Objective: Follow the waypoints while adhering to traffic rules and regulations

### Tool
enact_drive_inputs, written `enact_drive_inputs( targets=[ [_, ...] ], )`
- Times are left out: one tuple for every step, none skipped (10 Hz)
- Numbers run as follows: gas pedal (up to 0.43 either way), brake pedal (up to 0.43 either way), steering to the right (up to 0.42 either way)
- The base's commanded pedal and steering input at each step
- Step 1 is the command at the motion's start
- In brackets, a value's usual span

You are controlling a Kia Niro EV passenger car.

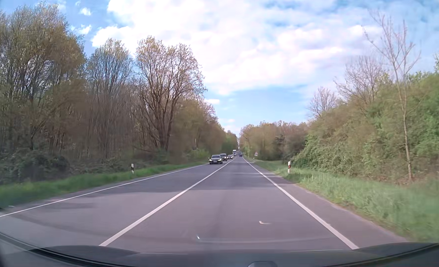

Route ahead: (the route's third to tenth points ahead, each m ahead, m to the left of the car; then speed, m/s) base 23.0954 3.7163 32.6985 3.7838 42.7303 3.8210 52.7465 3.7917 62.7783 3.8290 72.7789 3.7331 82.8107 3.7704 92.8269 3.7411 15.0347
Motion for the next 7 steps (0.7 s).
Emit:
enact_drive_inputs(
  targets=[
    [0.138, 0.0, -0.001],
    [0.138, 0.0, -0.001],
    [0.138, 0.0, -0.001],
    [0.138, 0.0, -0.001],
    [0.138, 0.0, -0.001],
    [0.138, 0.0, -0.001],
    [0.138, 0.0, -0.001]
  ],
)
